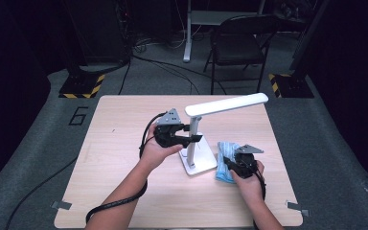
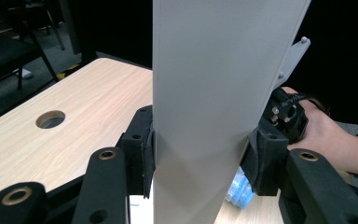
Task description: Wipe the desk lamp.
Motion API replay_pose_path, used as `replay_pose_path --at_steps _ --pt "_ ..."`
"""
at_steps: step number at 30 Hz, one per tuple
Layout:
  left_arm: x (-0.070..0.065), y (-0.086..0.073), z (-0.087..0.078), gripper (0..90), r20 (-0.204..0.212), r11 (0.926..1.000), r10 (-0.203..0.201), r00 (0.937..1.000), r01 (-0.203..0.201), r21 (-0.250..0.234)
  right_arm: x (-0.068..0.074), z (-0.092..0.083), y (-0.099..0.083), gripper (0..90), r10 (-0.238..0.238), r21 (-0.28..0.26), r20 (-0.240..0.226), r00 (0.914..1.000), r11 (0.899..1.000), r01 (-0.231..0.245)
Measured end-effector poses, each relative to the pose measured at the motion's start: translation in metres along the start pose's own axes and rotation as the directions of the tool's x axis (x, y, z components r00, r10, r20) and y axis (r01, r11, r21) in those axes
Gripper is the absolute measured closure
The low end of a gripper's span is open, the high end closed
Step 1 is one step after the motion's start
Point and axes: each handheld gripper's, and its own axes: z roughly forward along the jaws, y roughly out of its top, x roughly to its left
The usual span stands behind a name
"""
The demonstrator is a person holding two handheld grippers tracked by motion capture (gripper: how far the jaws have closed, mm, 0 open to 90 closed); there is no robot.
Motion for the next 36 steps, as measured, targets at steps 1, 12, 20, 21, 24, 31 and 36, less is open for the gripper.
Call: replay_pose_path --at_steps 1,12,20,21,24,31,36 --pt "0.0 0.0 0.0 51.6 0.0 1.0 -0.002 1.0 0.002 -0.001 0.0 -0.001 0.0 67.3 0.0 -0.003 -0.001 1.0 1.0 0.0" --pt "-0.002 -0.001 -0.001 51.4 0.031 0.9999 0.006 0.9995 -0.005 -0.009 0.005 -0.01 0.004 66.7 -0.032 -0.038 -0.034 0.9989 0.999 0.03" --pt "-0.005 -0.002 0.0 51.4 0.045 0.9999 0.007 0.999 -0.007 -0.012 0.016 -0.014 0.007 65.7 -0.046 -0.064 -0.064 0.9969 0.997 0.041" --pt "-0.006 -0.002 0.0 51.3 0.048 0.9999 0.008 0.9988 -0.008 -0.01 0.016 -0.014 0.007 65.6 -0.054 -0.068 -0.064 0.9965 0.996 0.05" --pt "-0.009 -0.002 0.0 51.4 0.054 0.9999 0.013 0.9985 -0.012 -0.008 0.02 -0.015 0.008 65.3 -0.068 -0.066 -0.078 0.9946 0.996 0.063" --pt "-0.016 -0.003 0.0 51.3 0.076 0.9998 0.016 0.997 -0.015 -0.011 0.032 -0.014 0.008 64.4 -0.079 -0.066 -0.104 0.9915 0.995 0.072" --pt "-0.02 -0.004 -0.001 51.3 0.09 0.9997 0.02 0.9958 -0.018 -0.016 0.041 -0.013 0.008 64.1 -0.09 -0.064 -0.126 0.9878 0.995 0.083"
